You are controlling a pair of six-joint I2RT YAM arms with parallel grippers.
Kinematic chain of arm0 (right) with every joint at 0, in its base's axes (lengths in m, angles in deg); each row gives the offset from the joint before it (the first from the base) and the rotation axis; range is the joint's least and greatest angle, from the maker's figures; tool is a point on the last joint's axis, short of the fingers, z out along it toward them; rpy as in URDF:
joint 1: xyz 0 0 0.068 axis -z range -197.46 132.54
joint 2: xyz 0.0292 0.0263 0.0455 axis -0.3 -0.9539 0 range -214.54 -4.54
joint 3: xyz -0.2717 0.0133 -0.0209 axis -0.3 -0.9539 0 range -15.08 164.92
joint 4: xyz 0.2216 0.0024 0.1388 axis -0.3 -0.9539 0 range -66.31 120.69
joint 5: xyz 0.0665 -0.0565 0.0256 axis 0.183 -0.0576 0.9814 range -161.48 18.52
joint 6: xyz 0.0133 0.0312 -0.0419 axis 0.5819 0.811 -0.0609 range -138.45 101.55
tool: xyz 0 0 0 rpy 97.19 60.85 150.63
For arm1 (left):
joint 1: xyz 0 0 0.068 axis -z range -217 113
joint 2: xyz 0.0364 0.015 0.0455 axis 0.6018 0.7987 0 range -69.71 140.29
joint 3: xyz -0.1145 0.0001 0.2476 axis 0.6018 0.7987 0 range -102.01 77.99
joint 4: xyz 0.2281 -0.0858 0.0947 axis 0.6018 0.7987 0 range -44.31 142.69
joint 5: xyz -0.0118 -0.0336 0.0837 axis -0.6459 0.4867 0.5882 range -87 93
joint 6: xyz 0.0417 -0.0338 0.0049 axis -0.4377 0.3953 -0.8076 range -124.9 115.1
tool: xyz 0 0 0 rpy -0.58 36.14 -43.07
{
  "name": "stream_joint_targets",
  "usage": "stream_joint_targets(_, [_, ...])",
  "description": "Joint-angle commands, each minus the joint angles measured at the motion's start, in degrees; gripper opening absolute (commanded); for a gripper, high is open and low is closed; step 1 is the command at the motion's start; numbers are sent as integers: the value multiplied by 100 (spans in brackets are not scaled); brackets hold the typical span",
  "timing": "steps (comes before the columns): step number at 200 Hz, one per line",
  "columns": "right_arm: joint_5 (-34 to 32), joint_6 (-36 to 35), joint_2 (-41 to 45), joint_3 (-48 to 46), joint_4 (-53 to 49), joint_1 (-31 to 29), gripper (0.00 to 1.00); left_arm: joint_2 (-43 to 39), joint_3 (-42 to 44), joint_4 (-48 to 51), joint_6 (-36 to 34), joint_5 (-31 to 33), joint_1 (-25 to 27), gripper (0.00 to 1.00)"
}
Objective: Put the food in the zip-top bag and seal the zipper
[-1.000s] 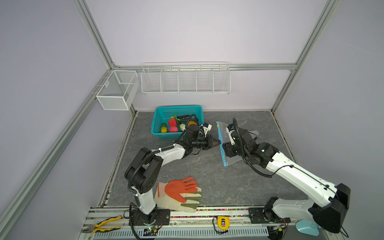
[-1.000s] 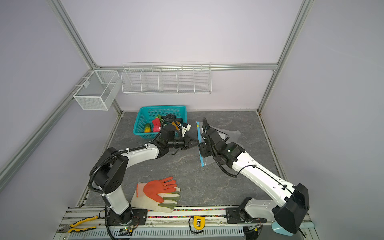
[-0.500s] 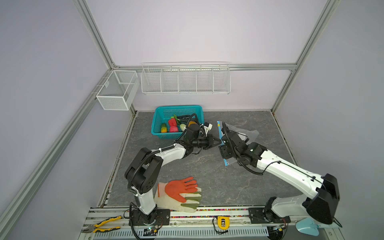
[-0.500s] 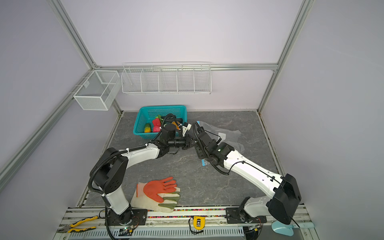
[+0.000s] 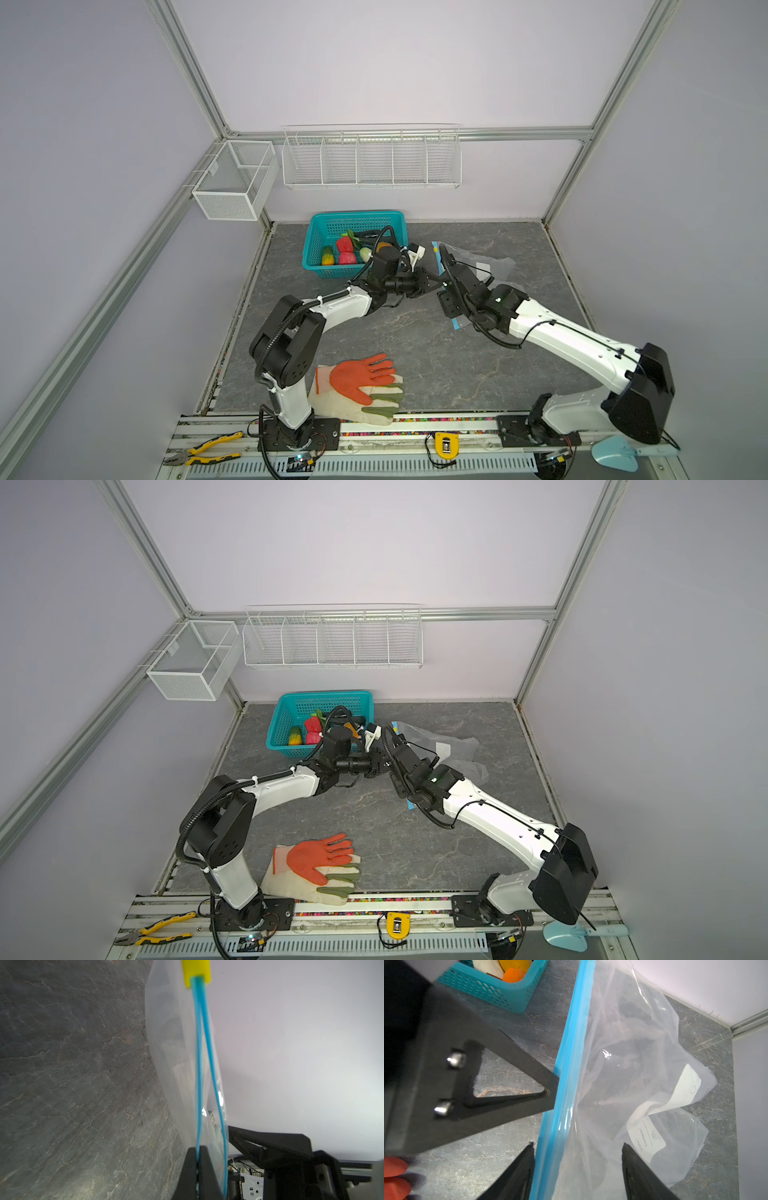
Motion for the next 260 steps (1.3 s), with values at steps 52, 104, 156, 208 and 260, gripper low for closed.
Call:
stream_joint_targets(52, [167, -92, 196, 110, -77, -26, 72, 61, -134, -29, 37, -41, 39, 0])
stream_joint_targets(104, [55, -87, 119, 91, -80, -24, 71, 49, -110, -38, 37, -31, 39, 0])
stream_joint_targets(156, [-3, -66, 50, 100, -130, -27, 68, 66, -109, -38, 22, -28, 39, 0])
stream_joint_targets(208, [67, -83, 147, 7, -53, -13, 67, 78, -111, -35, 27, -24, 39, 0])
stream_joint_targets(260, [-124, -152, 167, 7, -150, 12, 65, 86, -85, -30, 25, -9, 37, 0])
